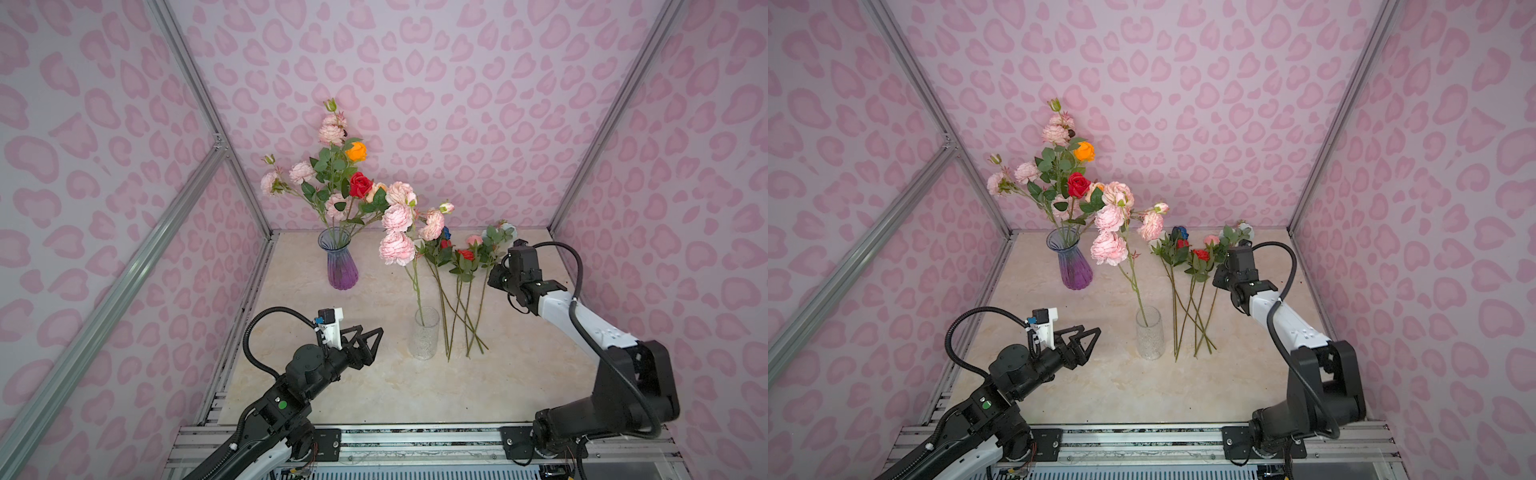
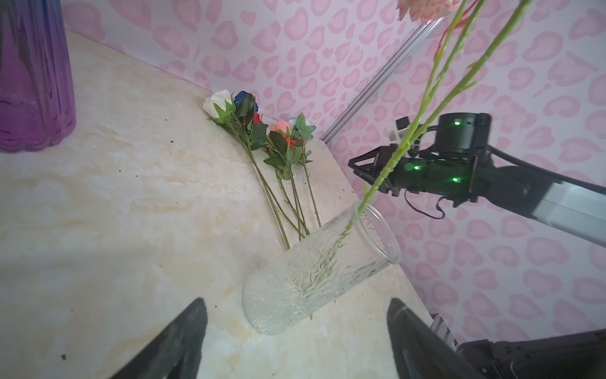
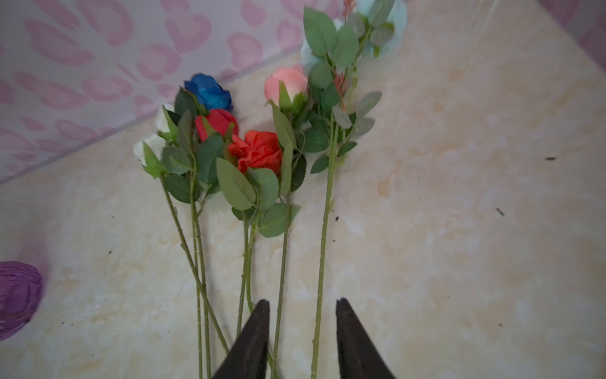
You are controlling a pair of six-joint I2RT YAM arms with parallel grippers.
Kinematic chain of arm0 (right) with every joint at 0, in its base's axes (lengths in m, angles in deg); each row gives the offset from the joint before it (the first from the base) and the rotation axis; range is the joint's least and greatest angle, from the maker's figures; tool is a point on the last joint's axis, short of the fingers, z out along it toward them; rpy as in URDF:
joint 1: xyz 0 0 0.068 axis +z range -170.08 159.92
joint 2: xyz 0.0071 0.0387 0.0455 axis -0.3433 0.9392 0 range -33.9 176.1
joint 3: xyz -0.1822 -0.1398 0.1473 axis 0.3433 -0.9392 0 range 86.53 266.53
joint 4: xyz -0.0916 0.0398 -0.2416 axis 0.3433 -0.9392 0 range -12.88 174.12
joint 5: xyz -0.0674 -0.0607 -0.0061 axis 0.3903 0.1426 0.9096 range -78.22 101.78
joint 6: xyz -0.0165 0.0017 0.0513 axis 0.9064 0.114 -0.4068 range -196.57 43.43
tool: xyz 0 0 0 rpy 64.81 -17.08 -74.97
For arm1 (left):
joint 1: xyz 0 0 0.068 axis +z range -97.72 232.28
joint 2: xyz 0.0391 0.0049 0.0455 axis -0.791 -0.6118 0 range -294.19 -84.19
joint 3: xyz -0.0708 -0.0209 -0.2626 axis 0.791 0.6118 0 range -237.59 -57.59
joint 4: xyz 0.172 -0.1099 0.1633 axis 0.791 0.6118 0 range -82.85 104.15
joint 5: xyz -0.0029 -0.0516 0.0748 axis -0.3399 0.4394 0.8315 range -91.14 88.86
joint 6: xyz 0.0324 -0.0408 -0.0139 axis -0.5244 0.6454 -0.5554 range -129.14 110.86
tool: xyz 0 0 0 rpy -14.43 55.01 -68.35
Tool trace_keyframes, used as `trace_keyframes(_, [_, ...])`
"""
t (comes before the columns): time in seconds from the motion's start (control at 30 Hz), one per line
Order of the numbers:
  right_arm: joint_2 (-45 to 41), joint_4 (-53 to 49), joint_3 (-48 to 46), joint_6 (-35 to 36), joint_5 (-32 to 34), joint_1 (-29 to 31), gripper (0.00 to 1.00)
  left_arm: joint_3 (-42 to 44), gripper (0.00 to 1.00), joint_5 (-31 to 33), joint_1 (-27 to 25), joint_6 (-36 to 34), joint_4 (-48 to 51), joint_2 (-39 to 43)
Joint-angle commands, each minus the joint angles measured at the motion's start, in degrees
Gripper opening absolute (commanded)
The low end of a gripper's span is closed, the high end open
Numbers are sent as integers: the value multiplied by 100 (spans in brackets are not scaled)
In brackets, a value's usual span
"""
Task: Arrange the flowers into the vase
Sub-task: 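Grasp a pale blue rose stem from the pile with right gripper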
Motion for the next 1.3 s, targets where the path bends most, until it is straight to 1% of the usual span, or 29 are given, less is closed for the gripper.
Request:
trace_keyframes(0.0, [745,-273,216,-260,-777,-138,37,42,88,-156,1,251,-187,-10])
trace_keyframes(0.1, [1354,-176,406,-316,-782,-138,37,61,88,-214,5,269,-301,-151])
trace_keyframes(0.23, [1817,-17,468,-396,-767,-142,36,-18,88,-328,-2,197,-404,-420])
trace_keyframes(0.33, [2174,-72,673,-386,-835,-158,32,-112,89,-380,3,117,-464,-638])
trace_keyframes(0.43, [2359,18,735,-497,-860,-224,22,-251,89,-412,6,-1,-465,-857])
trace_keyframes(0.53, [2200,345,536,-693,-906,-292,7,-405,89,-435,1,-111,-464,-1030])
trace_keyframes(0.57, [2090,439,450,-723,-922,-311,3,-444,89,-435,5,-130,-464,-1066])
trace_keyframes(0.63, [1862,533,361,-734,-889,-318,0,-508,89,-451,4,-174,-469,-1115])
trace_keyframes(0.73, [1410,598,194,-722,-778,-314,0,-627,89,-481,1,-211,-468,-1133])
trace_keyframes(0.93, [29,1076,-570,-742,-488,-287,0,-784,89,-652,2,-283,-411,-994])
trace_keyframes(1.0, [-505,1096,-770,-707,-338,-254,0,-978,88,-812,7,-631,-93,-842])
trace_keyframes(1.1, [-1285,1162,-1022,-551,-251,-158,0,-1322,89,-795,-2,-1052,461,-522])
trace_keyframes(1.27, [-2386,1238,-1257,-360,-223,127,0,-1575,89,-677,3,-1187,802,-106])
